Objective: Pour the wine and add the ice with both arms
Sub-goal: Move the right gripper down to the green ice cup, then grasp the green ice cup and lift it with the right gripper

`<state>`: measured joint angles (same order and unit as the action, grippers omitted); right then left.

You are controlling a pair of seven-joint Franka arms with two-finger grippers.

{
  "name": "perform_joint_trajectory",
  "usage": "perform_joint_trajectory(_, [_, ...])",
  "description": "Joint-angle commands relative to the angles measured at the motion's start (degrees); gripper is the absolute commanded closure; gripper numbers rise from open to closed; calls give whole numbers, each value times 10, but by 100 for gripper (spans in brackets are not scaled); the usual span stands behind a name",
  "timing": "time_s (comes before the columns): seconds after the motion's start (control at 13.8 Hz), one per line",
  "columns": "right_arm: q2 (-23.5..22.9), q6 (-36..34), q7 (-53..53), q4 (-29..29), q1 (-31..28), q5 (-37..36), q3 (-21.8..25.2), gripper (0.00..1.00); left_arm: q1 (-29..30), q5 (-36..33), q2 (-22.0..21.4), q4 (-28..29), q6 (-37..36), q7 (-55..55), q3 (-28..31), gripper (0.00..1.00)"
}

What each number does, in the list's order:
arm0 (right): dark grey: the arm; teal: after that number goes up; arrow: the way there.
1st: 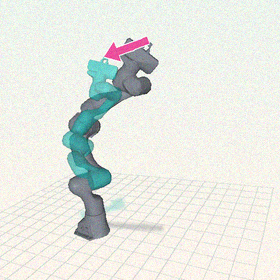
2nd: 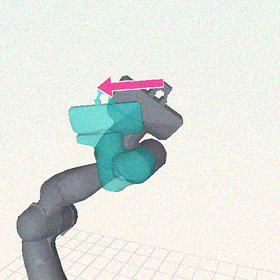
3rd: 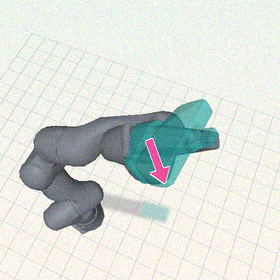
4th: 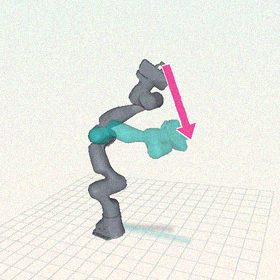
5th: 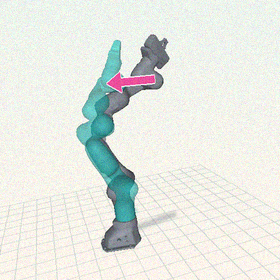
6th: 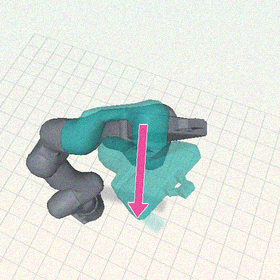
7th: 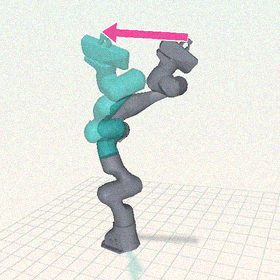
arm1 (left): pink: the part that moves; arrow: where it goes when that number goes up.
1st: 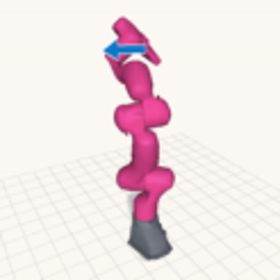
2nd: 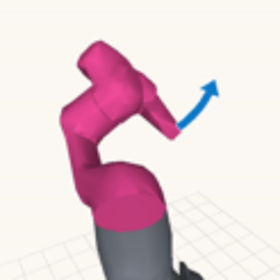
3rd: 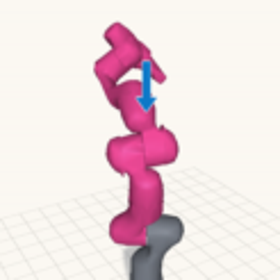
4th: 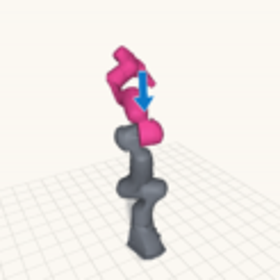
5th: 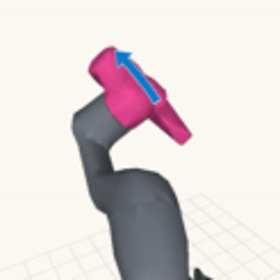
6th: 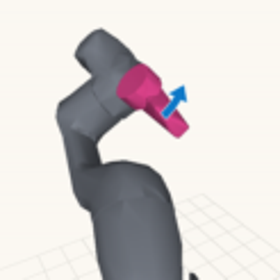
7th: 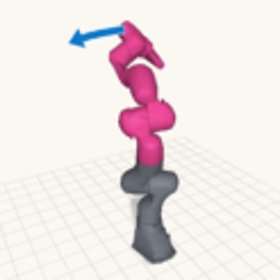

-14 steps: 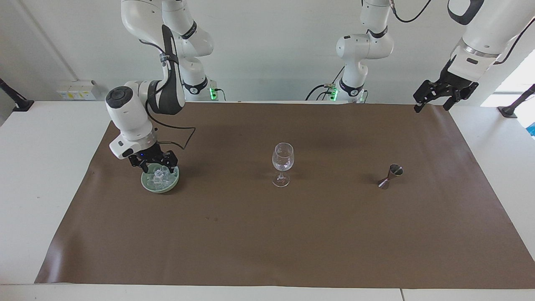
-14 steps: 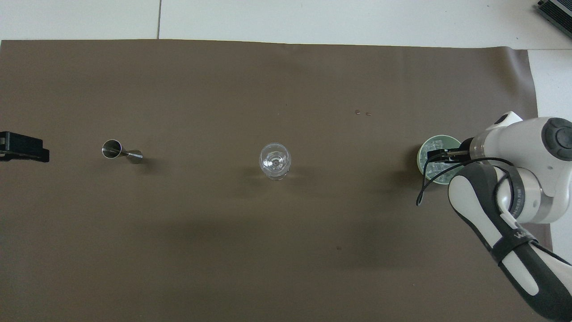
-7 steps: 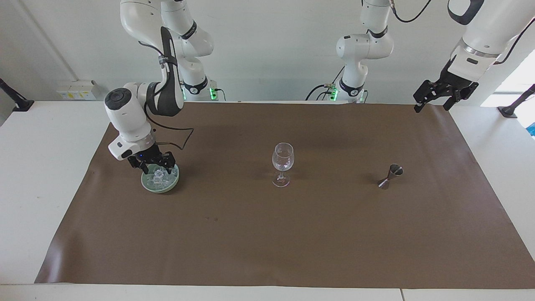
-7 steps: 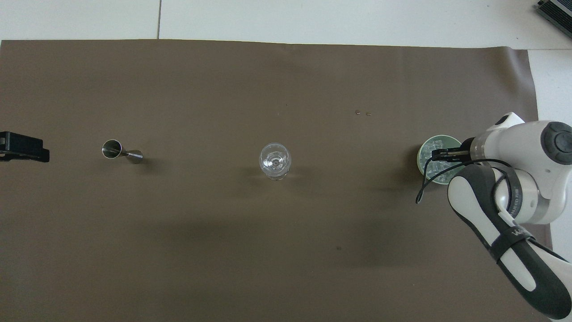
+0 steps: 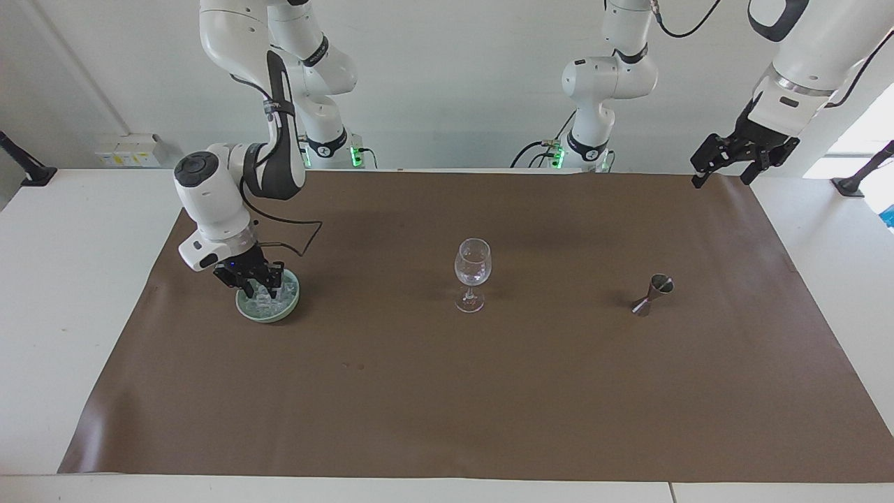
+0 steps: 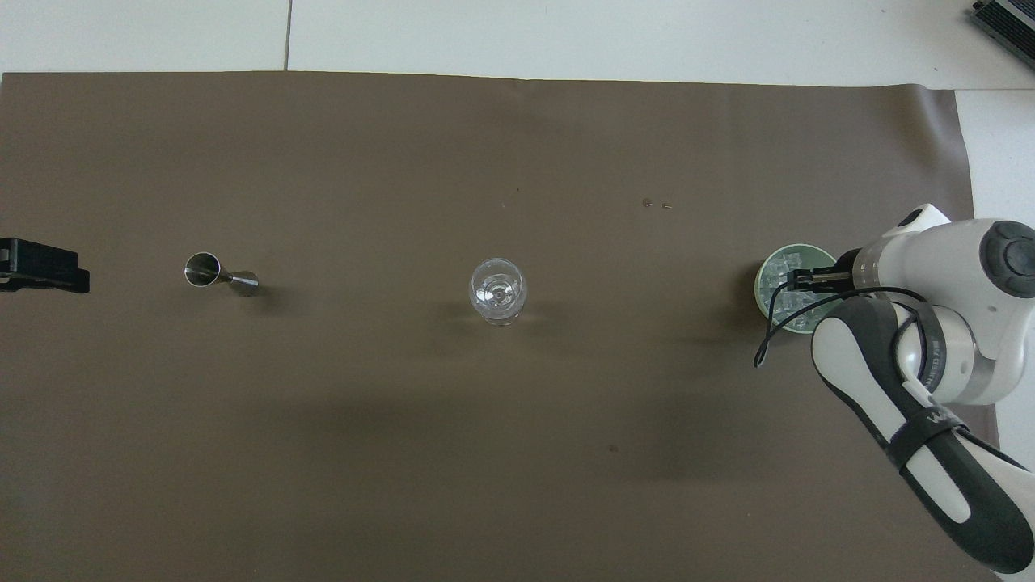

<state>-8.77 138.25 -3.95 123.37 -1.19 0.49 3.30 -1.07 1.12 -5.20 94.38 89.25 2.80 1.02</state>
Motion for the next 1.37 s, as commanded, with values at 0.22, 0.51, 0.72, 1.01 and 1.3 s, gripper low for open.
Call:
perform_joint_trajectory(0.22, [2,-1,8,5,-9,-4,-8,73,4,-4,-17,20,6,-2,-1,0])
perform_joint_trajectory(0.51, [3,-14,7,-1,-7,-3,-8,82,3,-4,-17,20,6,-2,-1,0])
perform_joint_trajectory(0.72, [9,-46,7,-19,-6,-2,-8,100,4,-4,-17,20,6,-2,-1,0])
perform_joint_trajectory(1.01, [33,-114,21,-64,-2,-1,-8,100,4,-4,-17,20,6,-2,-1,0])
perform_joint_trajectory(1.3, [79,-136,98,-77,36,-1,-14,100,3,-4,-17,20,6,-2,-1,0])
